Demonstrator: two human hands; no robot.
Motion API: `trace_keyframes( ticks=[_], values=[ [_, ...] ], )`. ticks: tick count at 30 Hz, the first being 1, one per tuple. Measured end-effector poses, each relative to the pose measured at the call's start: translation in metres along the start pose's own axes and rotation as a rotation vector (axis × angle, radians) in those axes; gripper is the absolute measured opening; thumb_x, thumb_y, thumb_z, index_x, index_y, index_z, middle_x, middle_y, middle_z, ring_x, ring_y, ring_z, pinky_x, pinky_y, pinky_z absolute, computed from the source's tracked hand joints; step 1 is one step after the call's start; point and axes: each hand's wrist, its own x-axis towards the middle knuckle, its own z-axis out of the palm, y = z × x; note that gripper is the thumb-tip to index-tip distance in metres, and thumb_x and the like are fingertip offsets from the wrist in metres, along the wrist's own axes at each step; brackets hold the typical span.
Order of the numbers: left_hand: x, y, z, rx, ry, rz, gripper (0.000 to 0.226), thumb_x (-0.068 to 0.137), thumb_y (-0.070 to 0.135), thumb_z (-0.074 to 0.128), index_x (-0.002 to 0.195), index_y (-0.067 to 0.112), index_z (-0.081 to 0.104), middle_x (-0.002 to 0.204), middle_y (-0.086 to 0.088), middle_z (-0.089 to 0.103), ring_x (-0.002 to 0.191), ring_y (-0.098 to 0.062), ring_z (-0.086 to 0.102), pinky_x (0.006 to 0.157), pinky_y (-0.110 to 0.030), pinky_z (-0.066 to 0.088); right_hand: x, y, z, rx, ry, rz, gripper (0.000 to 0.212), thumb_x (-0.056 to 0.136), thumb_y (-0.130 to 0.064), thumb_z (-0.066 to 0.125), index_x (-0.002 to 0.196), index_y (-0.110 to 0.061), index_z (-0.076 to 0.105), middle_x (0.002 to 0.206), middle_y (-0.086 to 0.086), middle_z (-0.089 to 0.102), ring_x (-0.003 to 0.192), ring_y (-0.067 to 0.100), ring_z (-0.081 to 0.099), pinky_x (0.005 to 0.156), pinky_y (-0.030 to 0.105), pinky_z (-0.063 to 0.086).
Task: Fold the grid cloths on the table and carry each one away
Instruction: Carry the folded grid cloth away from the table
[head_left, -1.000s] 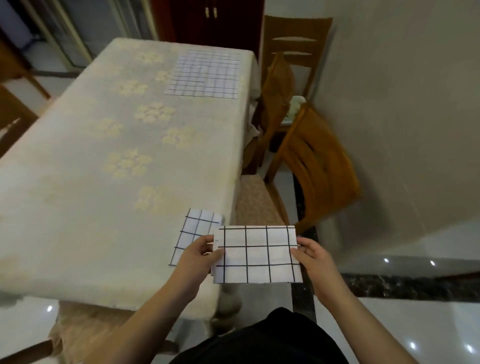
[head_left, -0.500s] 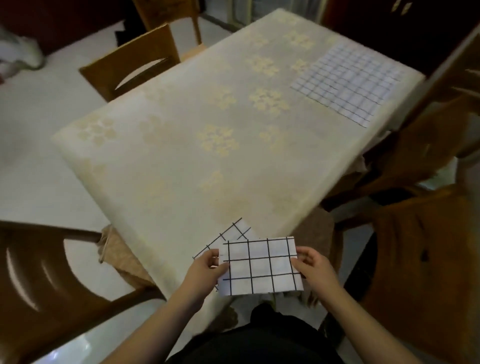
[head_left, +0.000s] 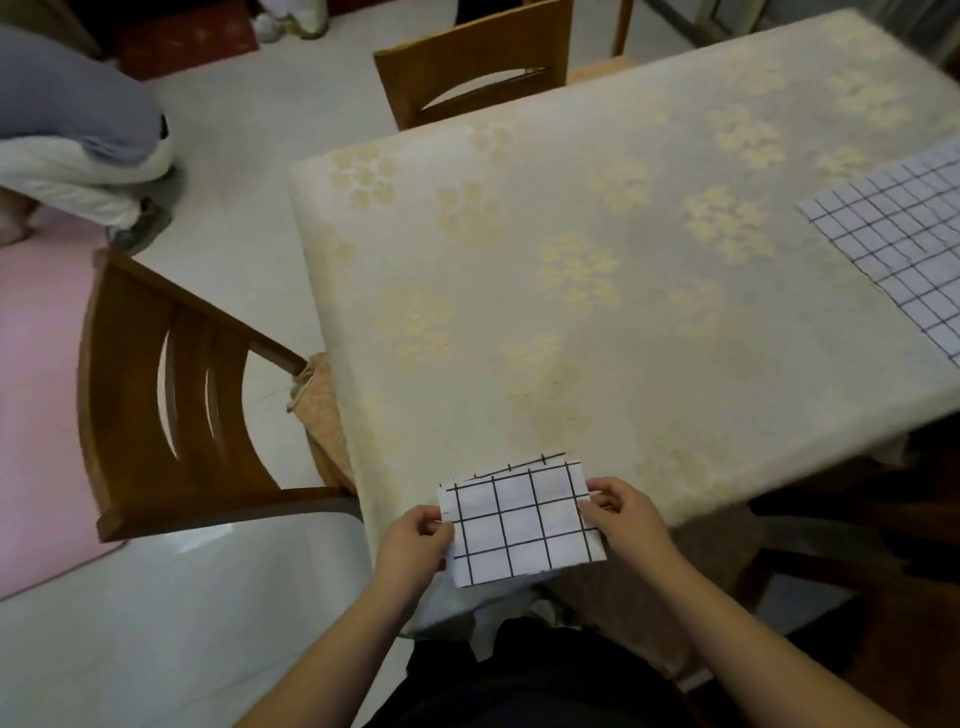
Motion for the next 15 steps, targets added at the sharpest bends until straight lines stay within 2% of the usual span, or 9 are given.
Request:
trace_keyframes(
  ticks=[3, 5, 10, 12, 15],
  values=[
    [0.003, -0.002, 0.001, 0.02, 0.031, 0.007, 0.004, 0.089, 0.011, 0.064, 0.089, 0.014, 0.068, 0.081, -0.014, 0.068, 0.077, -0.031, 0.067, 0.074, -0.048, 0.06, 0.012, -0.005, 0.003, -0.064, 0.009, -0.023, 0.017, 0.089, -0.015, 0.068, 0.104, -0.021, 0.061, 0.087, -0.002, 0.064, 0.081, 0.016, 0.062, 0.067, 0.02, 0.045],
    [0.004, -0.003, 0.001, 0.047, 0.052, 0.02, 0.003, 0.088, 0.013, 0.066, 0.088, 0.015, 0.067, 0.082, -0.013, 0.069, 0.08, -0.032, 0.068, 0.074, -0.046, 0.061, 0.017, -0.006, 0.005, -0.089, 0.023, -0.03, 0.018, 0.088, -0.015, 0.068, 0.104, -0.021, 0.061, 0.089, -0.003, 0.063, 0.085, 0.018, 0.062, 0.072, 0.021, 0.046],
    [0.004, -0.001, 0.002, 0.126, 0.086, 0.061, 0.003, 0.089, 0.016, 0.067, 0.089, 0.018, 0.065, 0.082, -0.01, 0.069, 0.079, -0.029, 0.068, 0.07, -0.041, 0.06, 0.022, -0.009, 0.012, -0.182, 0.067, -0.051, 0.018, 0.09, -0.018, 0.066, 0.107, -0.023, 0.06, 0.092, -0.008, 0.063, 0.082, 0.005, 0.057, 0.065, 0.01, 0.04],
    [0.005, 0.001, 0.003, 0.149, 0.094, 0.08, 0.004, 0.089, 0.016, 0.067, 0.09, 0.017, 0.064, 0.081, -0.011, 0.068, 0.074, -0.03, 0.067, 0.066, -0.039, 0.059, 0.022, -0.009, 0.014, -0.198, 0.087, -0.055, 0.018, 0.091, -0.018, 0.065, 0.108, -0.022, 0.06, 0.092, -0.008, 0.062, 0.08, 0.003, 0.056, 0.065, 0.011, 0.04],
    [0.007, 0.001, 0.004, 0.175, 0.093, 0.098, 0.008, 0.088, 0.017, 0.069, 0.093, 0.015, 0.063, 0.08, -0.008, 0.066, 0.067, -0.021, 0.063, 0.065, -0.036, 0.058, 0.023, -0.006, 0.016, -0.22, 0.114, -0.067, 0.022, 0.09, -0.018, 0.065, 0.112, -0.018, 0.062, 0.094, -0.005, 0.063, 0.081, 0.005, 0.057, 0.071, 0.018, 0.042]
  ],
)
